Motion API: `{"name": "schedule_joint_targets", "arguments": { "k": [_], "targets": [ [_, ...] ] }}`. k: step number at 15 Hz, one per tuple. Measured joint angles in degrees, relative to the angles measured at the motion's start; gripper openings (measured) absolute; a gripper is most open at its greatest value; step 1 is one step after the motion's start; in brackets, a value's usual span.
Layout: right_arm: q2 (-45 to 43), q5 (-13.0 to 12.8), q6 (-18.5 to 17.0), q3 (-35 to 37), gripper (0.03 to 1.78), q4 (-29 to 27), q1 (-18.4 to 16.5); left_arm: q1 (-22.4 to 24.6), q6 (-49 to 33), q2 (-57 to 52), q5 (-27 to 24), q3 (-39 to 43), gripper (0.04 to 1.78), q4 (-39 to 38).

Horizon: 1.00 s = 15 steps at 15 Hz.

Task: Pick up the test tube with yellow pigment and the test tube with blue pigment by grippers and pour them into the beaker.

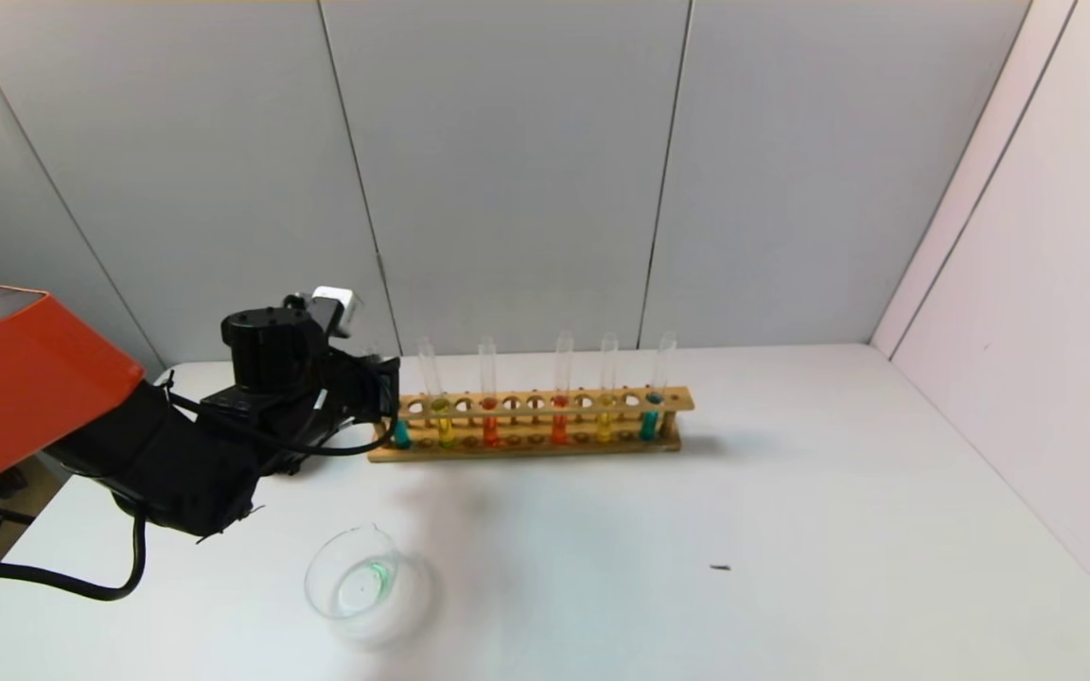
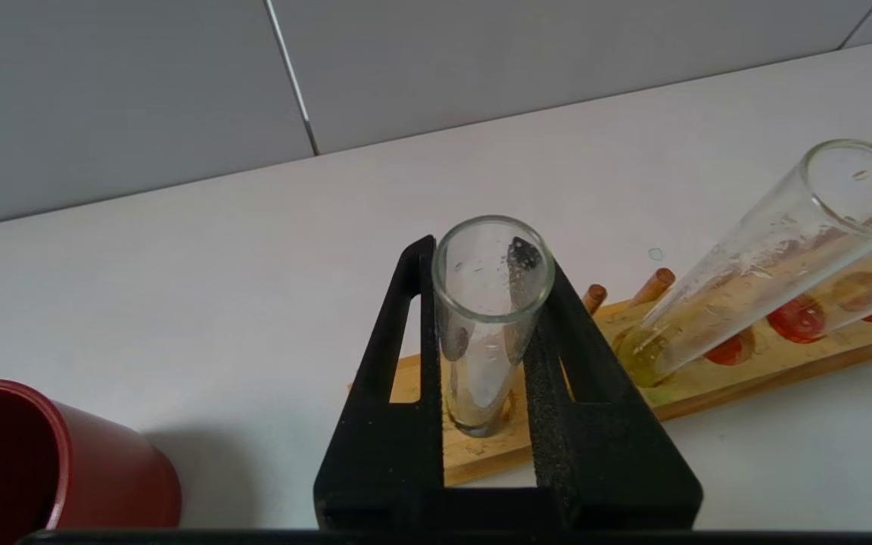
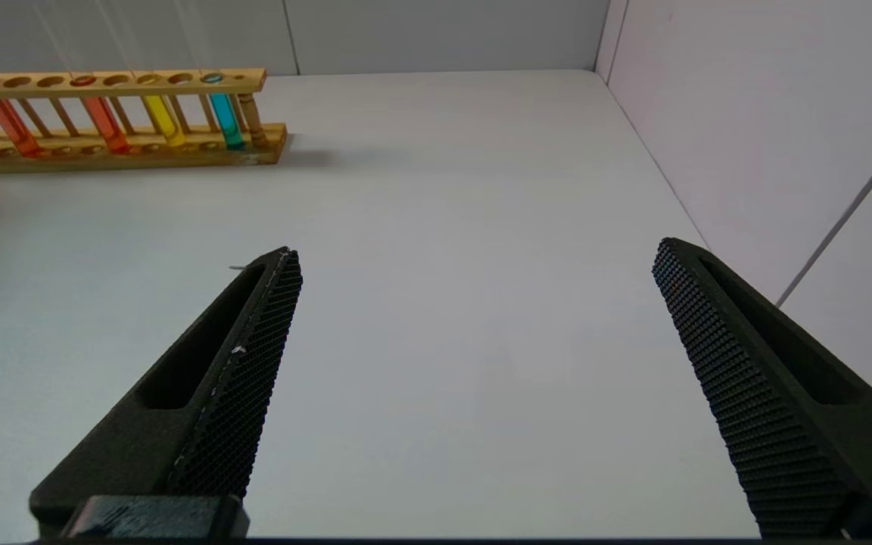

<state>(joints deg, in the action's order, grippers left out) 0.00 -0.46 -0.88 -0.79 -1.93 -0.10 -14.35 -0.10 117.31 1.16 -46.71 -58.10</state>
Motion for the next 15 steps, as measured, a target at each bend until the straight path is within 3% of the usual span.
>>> {"name": "schedule_joint_targets", "arguments": {
  "k": [10, 15],
  "targets": [
    [0.0, 0.0, 0.0, 0.0, 1.7, 0.0, 0.0, -1.1, 0.2, -0.5, 2.7, -1.2, 0.32, 1.1],
    [0.0, 0.0, 0.0, 0.0, 1.7, 0.0, 0.0, -1.5, 0.3, -2.7, 3.9, -3.6, 0.32, 6.1]
  ]
}}
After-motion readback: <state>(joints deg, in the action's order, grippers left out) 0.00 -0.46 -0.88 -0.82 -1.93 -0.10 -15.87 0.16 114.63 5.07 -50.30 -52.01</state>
